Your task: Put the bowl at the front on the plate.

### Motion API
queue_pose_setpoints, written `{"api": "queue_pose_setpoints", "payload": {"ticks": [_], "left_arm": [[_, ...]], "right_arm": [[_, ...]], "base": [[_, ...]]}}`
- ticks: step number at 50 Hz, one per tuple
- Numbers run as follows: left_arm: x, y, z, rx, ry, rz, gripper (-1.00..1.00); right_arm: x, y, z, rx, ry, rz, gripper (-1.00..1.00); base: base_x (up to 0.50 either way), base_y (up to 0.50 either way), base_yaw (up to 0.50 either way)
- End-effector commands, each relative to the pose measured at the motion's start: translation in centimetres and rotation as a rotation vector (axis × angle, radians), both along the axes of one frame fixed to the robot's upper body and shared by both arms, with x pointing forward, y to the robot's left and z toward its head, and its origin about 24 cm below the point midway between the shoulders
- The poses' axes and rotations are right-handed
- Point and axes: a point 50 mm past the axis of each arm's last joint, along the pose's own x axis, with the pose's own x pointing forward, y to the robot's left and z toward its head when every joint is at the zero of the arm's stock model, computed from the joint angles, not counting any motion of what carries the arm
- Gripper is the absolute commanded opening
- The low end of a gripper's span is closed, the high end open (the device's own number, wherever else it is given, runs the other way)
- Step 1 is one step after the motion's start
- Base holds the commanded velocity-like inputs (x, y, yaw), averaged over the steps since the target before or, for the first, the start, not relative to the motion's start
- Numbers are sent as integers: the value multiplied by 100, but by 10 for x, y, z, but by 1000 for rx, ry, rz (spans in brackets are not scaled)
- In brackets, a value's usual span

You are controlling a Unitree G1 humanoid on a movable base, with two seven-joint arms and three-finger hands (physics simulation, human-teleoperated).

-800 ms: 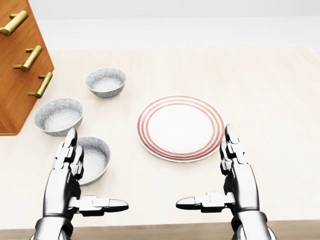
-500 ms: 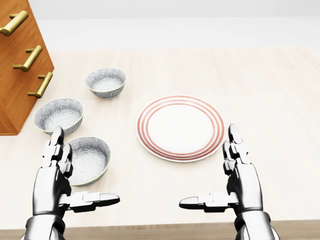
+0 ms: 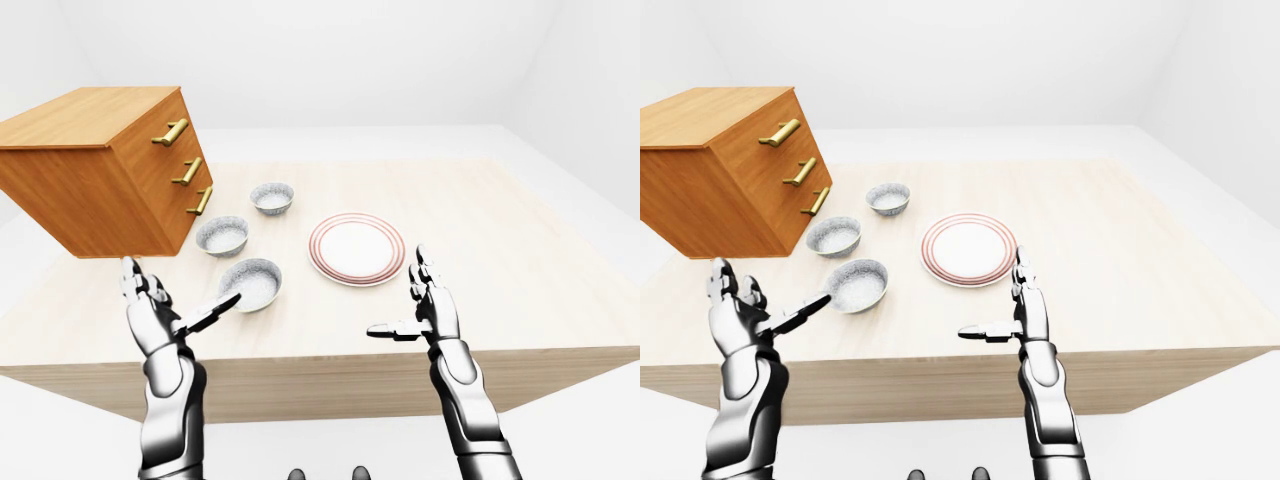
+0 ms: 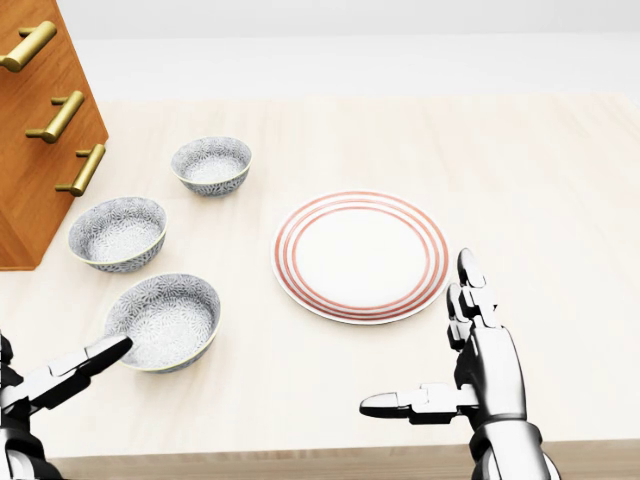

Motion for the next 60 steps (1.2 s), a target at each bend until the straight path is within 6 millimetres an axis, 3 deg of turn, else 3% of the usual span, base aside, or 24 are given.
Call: {"api": "queue_pose_setpoints", "payload": {"ticks": [1,15,28,60], "left_arm": [[-27,40,11,-48,-50,300,100],[-55,57,4,-13,-8,430,100],[-98,75,1,-41,-7,575,100],[-96,75,-1,-39,-4,568,100]], "right_arm": [[1,-1,-2,5,6,-5,100],[1,-1,-1,4,10,-6,100],[1,-1,-2,1,16,-8,100],[1,-1,-2,-10,32,-25,100]], "base": [[0,0,0],[0,0,0],[0,0,0],[0,0,0]]}}
